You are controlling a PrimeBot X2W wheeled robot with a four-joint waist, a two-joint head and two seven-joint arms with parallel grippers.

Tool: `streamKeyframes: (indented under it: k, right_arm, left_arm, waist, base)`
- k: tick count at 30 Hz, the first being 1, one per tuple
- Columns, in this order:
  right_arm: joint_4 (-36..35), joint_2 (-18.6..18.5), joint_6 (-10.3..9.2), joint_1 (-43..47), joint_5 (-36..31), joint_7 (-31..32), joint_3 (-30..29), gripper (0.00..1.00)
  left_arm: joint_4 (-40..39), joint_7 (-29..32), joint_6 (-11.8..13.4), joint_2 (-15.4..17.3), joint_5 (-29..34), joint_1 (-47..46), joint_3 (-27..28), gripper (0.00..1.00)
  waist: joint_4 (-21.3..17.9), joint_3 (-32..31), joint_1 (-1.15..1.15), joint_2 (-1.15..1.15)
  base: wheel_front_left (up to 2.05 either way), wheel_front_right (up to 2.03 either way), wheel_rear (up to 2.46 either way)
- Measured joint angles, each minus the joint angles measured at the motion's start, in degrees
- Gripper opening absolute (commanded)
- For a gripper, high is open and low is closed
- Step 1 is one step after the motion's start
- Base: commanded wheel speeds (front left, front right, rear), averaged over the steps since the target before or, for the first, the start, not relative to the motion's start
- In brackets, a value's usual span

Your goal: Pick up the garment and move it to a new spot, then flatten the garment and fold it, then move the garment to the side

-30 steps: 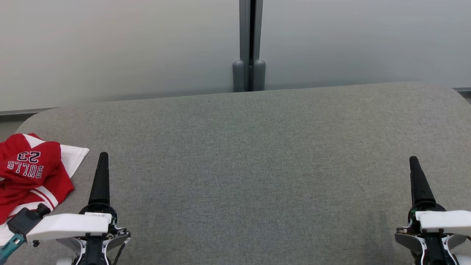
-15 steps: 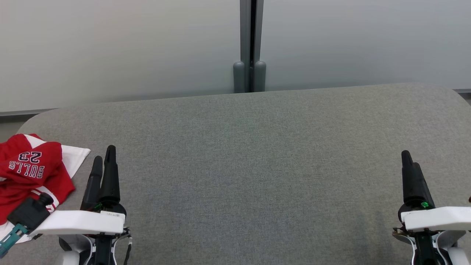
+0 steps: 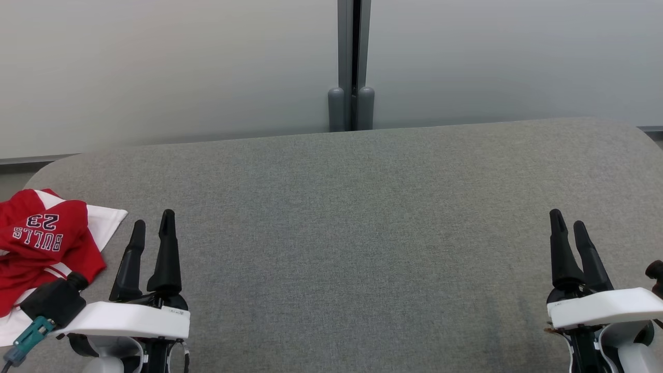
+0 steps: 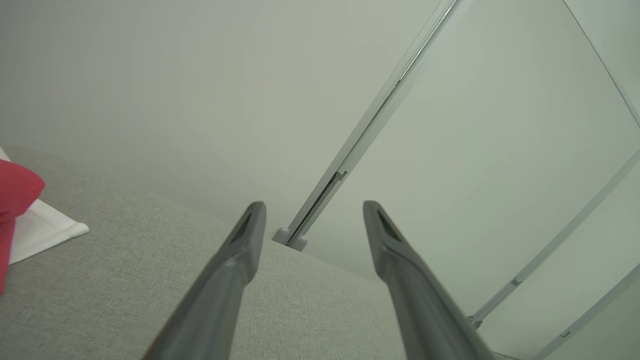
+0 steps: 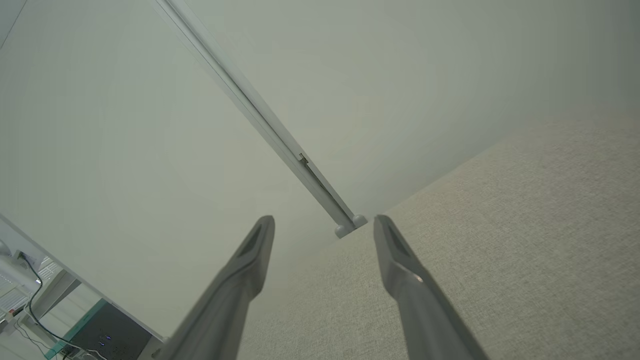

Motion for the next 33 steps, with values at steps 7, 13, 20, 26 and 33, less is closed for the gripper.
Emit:
streamKeyframes:
  k: [7, 13, 20, 26, 33]
  right_arm:
    - [0.2, -0.2, 0.00, -0.1, -6.0, -0.1, 0.5, 1.00]
    - [0.7, -0.2, 0.00, -0.1, -11.7, 0.0, 0.7, 1.00]
    - [1.2, 0.0, 0.00, -0.1, -17.6, 0.0, 0.8, 1.00]
    - [2.0, 0.1, 0.00, -0.1, -20.9, 0.0, 0.9, 1.00]
    - [3.2, 0.5, 0.00, 0.1, -24.0, -0.3, 1.3, 1.00]
  left_arm:
    - [0.4, -1.1, 0.7, 0.1, 5.7, 0.2, -0.6, 1.00]
    - [0.9, -2.1, 1.3, 0.4, 10.2, 1.1, -0.9, 1.00]
    - [1.7, -3.0, 2.0, 1.0, 15.2, 1.3, -1.5, 1.00]
    - [2.7, -3.9, 2.5, 1.2, 18.6, 1.9, -1.9, 1.00]
    - [4.4, -4.9, 2.9, 1.3, 21.7, 2.1, -2.1, 1.00]
  waist:
    - [0.0, -0.1, 0.00, 0.00]
    - [0.1, -0.1, 0.00, 0.00]
    - [0.1, -0.2, 0.00, 0.00]
    - [0.2, -0.3, 0.00, 0.00]
    - [0.1, -0.5, 0.00, 0.00]
  base:
    - [0.00, 0.00, 0.00]
    - [0.00, 0.00, 0.00]
    - [0.00, 0.00, 0.00]
    - [0.00, 0.00, 0.00]
    - [0.00, 0.00, 0.00]
